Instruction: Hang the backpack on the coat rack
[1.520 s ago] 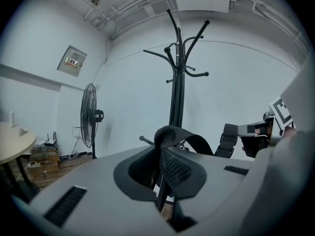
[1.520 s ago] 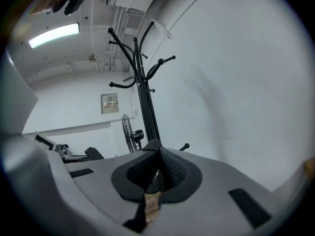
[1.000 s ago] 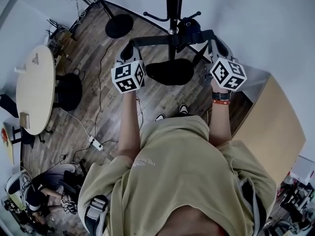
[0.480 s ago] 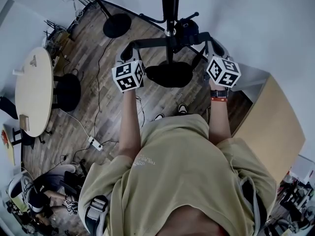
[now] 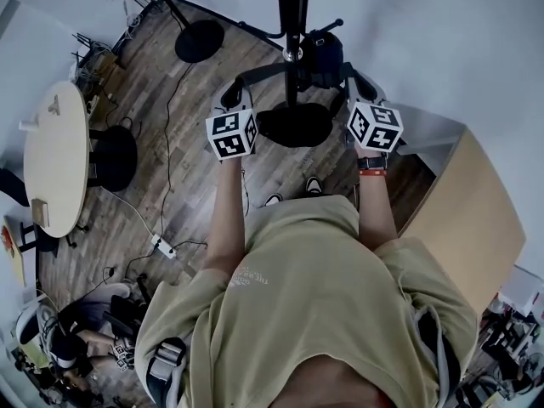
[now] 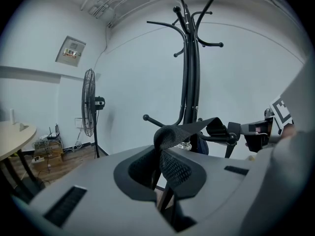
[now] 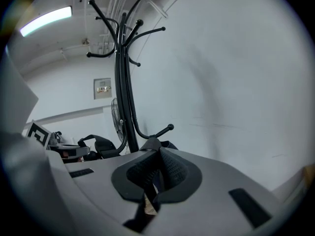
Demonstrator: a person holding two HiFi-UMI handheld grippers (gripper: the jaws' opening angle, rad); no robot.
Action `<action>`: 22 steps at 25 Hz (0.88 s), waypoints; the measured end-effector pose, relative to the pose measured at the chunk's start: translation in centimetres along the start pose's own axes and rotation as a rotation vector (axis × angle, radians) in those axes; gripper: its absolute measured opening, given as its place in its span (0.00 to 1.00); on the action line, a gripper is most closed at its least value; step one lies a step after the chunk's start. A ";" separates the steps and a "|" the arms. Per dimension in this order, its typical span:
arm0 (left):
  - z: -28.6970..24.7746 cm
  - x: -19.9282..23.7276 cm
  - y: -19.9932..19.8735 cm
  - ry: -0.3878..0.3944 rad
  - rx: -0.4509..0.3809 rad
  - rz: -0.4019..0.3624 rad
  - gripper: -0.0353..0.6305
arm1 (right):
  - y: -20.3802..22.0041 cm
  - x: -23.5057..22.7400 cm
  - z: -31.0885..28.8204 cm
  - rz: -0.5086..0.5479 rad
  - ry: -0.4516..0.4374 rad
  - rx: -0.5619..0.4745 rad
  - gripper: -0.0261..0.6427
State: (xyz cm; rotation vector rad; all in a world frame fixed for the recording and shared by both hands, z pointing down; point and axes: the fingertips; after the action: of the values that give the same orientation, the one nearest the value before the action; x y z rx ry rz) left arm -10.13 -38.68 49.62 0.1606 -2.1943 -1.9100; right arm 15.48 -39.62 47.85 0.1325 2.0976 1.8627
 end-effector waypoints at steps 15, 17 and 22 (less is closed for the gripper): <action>-0.3 -1.5 7.9 0.042 0.156 0.018 0.10 | 9.4 -0.1 0.2 0.026 0.016 0.214 0.07; -0.5 -2.1 8.7 0.067 0.171 0.013 0.10 | 10.5 0.2 0.2 0.026 0.009 0.236 0.07; -0.8 -4.8 10.9 0.155 0.205 0.001 0.10 | 14.0 1.6 0.9 0.018 -0.008 0.284 0.07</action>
State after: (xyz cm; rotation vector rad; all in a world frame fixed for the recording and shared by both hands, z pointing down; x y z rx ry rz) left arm -4.62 -36.74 59.97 0.3301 -2.2793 -1.6097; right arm 12.20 -36.40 61.21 0.2256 2.3519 1.5598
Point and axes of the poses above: the fingertips, and each gripper's own axes: z backward along the fingers, x to its left, y out of its underside, and after that the axes turned 10 degrees about -x, right-handed
